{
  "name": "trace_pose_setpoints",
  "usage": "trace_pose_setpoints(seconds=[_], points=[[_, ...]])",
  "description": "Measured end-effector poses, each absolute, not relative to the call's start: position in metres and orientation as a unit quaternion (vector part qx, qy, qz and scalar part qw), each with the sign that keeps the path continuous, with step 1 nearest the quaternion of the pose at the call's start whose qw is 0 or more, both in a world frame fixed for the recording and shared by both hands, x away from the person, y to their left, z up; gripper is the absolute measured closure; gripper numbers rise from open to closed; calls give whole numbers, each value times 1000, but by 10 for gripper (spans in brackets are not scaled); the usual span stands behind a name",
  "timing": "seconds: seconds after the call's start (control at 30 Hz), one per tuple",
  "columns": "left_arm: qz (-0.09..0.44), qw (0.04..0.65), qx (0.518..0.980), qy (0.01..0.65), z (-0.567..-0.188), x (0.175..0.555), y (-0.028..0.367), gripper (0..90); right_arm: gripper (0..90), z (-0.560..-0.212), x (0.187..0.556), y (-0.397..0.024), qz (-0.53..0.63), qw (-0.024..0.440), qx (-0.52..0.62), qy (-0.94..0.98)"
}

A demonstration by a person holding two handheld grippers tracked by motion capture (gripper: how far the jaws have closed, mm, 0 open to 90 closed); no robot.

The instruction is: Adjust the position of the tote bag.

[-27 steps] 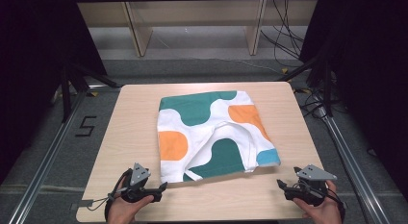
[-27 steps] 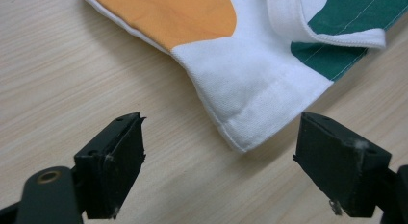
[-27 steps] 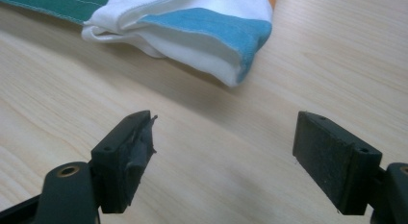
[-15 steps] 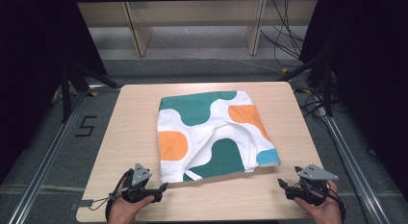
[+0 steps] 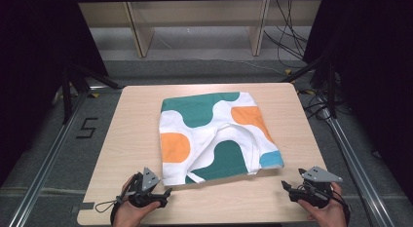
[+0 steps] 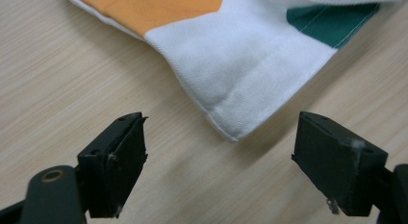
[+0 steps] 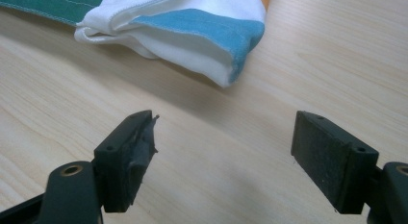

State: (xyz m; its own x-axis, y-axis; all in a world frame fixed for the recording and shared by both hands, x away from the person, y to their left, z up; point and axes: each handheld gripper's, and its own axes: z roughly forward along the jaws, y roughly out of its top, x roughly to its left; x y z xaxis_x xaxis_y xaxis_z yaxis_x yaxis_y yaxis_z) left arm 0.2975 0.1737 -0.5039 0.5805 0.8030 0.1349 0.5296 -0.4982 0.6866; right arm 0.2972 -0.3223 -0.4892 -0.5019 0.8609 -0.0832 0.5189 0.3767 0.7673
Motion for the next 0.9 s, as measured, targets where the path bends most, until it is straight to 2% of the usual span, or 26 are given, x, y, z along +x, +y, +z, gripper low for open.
trace_pose_setpoints(seconds=[0.27,0.33,0.37,0.47,0.5,0.63,0.73,0.77,0.83,0.9], points=[[237,285,841,394,-508,312,165,184,242,-489,298,-322,349,249,437,791],[243,280,843,390,-506,316,165,176,244,-489,296,-319,347,236,454,786],[246,296,835,393,-505,319,162,176,246,-488,299,-320,345,250,437,792],[249,295,837,387,-503,320,159,180,250,-488,298,-319,346,245,440,792],[253,298,835,387,-503,320,158,178,256,-488,301,-319,341,261,431,794],[263,329,820,386,-496,331,152,163,287,-485,306,-315,348,270,416,795],[270,321,824,381,-496,334,148,162,303,-483,314,-309,346,287,396,801],[276,311,830,371,-497,338,147,161,314,-483,317,-306,346,279,398,802],[275,317,826,377,-498,340,146,181,328,-484,325,-303,341,296,383,806],[276,327,818,385,-496,341,150,197,336,-484,329,-299,339,287,395,804]])
